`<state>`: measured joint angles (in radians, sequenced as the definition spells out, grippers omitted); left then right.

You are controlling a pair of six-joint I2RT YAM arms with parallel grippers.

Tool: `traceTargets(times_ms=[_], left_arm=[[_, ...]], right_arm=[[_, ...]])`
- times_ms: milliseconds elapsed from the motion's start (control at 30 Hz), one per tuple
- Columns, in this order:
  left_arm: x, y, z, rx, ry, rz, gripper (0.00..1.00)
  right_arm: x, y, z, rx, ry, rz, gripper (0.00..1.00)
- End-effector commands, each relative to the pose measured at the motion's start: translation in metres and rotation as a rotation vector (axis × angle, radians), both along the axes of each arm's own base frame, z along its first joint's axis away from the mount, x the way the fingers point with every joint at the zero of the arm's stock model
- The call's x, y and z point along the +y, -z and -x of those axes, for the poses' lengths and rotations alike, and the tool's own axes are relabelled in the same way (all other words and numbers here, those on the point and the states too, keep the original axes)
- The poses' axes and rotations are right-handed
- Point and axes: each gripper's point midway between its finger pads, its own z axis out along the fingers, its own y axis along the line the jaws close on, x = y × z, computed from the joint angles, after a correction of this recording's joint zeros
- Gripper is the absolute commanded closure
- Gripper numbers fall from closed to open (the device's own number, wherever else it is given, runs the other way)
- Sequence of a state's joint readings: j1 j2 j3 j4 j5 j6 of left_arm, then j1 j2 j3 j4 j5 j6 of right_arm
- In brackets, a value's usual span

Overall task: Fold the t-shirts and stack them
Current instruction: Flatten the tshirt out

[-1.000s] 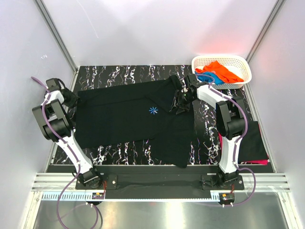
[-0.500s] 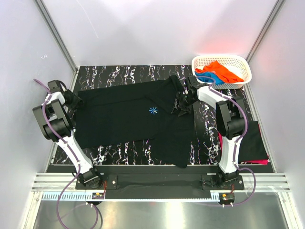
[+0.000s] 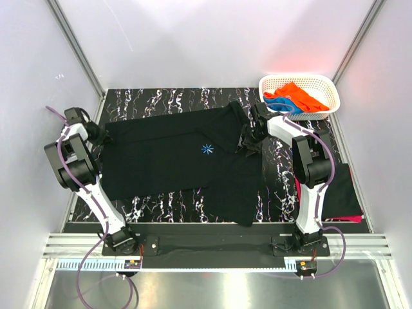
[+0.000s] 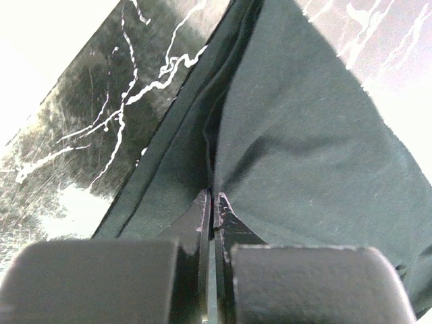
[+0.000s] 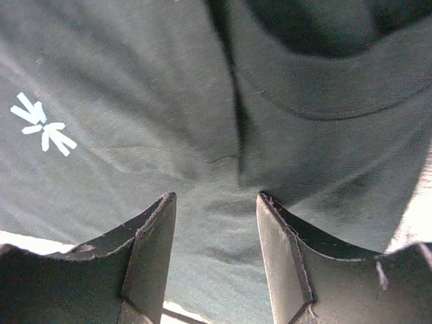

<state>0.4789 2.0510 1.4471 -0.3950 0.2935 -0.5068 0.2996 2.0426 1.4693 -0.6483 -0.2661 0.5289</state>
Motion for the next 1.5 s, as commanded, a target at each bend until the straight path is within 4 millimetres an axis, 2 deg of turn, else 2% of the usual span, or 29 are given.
traceTargets(times_ms=[0,133,200,367,567,700,800,900,933,1067,1367,1433,1467], left_arm=[[0.006,-0.039,-0.024,-0.114,-0.001,-0.028,1.00],[0.004,-0.040,-0.024,-0.116,-0.003,-0.020,1.00],[0.003,-0.039,-0.023,-0.113,0.002,-0.024,1.00],[0.002,-0.041,-0.024,-0.119,0.013,-0.027,1.00],[0.000,-0.043,-0.026,-0.126,0.010,-0.010,1.00],[0.001,-0.046,-0.028,-0.133,0.012,-0.015,1.00],[0.002,-0.048,-0.027,-0.137,0.011,-0.020,1.00],[0.000,-0.049,-0.027,-0.139,0.015,-0.018,1.00],[0.001,-0.049,-0.027,-0.139,0.013,-0.016,1.00],[0.000,-0.049,-0.029,-0.142,0.014,-0.011,1.00],[-0.001,-0.049,-0.029,-0.146,0.018,-0.006,1.00],[-0.001,-0.050,-0.029,-0.148,0.019,-0.007,1.00],[0.000,-0.050,-0.029,-0.149,0.018,-0.008,1.00]], right_arm=[[-0.012,-0.009,-0.016,-0.045,0.063,0.065,0.42],[-0.017,-0.013,-0.029,-0.081,0.087,0.097,0.44],[-0.015,-0.009,-0.029,-0.074,0.071,0.092,0.46],[-0.011,-0.002,-0.034,-0.077,0.063,0.078,0.56],[-0.007,0.010,-0.032,-0.041,0.064,0.061,0.57],[-0.006,0.014,-0.038,-0.051,0.065,0.064,0.58],[-0.002,0.010,-0.046,-0.063,0.068,0.049,0.65],[0.001,0.004,-0.051,-0.074,0.078,0.036,0.78],[0.001,0.003,-0.051,-0.073,0.081,0.030,0.80],[0.001,-0.008,-0.049,-0.087,0.099,0.022,0.80],[0.006,-0.023,-0.044,-0.085,0.098,-0.016,0.74],[0.005,-0.025,-0.044,-0.092,0.100,-0.014,0.76],[0.005,-0.028,-0.045,-0.099,0.104,-0.013,0.82]])
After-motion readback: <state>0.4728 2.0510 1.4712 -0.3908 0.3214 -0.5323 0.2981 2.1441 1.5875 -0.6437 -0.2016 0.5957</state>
